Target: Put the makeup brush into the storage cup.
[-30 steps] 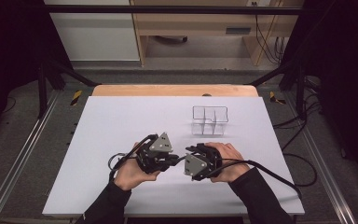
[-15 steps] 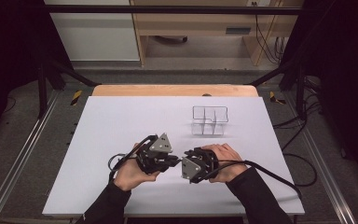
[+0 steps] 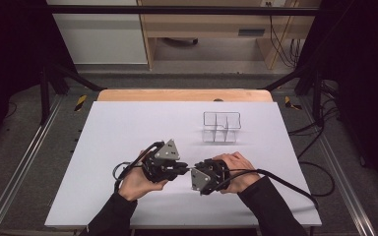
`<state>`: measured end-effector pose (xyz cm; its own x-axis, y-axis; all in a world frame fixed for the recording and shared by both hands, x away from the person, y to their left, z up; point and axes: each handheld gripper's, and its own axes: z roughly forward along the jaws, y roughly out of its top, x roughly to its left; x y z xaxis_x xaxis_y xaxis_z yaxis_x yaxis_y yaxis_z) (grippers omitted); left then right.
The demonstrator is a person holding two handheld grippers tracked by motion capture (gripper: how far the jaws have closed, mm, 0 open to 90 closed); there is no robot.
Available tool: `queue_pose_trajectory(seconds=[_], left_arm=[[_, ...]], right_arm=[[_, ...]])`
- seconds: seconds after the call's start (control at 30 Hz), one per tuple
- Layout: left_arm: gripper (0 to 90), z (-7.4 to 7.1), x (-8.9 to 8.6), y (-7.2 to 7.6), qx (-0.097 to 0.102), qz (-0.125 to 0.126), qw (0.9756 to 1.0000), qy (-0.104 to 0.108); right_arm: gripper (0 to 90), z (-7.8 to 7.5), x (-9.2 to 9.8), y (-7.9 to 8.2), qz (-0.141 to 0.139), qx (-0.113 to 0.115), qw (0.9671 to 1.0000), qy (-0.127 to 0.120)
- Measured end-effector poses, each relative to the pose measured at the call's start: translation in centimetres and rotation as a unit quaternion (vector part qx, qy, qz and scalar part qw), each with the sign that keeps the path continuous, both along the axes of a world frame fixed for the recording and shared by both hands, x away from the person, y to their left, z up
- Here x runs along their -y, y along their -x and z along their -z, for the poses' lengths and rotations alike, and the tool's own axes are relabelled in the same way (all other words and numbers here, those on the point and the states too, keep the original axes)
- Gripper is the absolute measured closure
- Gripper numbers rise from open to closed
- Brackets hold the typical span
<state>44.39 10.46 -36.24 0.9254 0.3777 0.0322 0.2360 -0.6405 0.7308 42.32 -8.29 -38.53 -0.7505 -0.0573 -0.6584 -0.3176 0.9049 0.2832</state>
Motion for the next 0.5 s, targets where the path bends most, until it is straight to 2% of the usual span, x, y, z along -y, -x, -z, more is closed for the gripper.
queue_pose_trajectory(seconds=[0.17,0.27,0.4,0.5], left_arm=[[64.1,-0.1,-0.8,0.0,0.024,-0.025,0.9993,0.016],[57.3,-0.2,-1.7,0.0,0.028,-0.042,0.9983,0.029],[46.7,-0.2,-2.8,0.0,0.038,-0.068,0.9957,0.049],[38.2,-0.2,-4.0,-0.1,0.043,-0.089,0.9926,0.071]], right_arm=[[84.5,0.1,0.1,-0.2,0.011,-0.015,0.9998,-0.002],[84.5,0.2,0.2,-0.6,0.015,-0.021,0.9996,-0.008],[84.5,0.3,0.6,-1.2,0.037,-0.035,0.9984,-0.024],[84.5,0.5,0.8,-1.6,0.051,-0.045,0.9972,-0.032]])
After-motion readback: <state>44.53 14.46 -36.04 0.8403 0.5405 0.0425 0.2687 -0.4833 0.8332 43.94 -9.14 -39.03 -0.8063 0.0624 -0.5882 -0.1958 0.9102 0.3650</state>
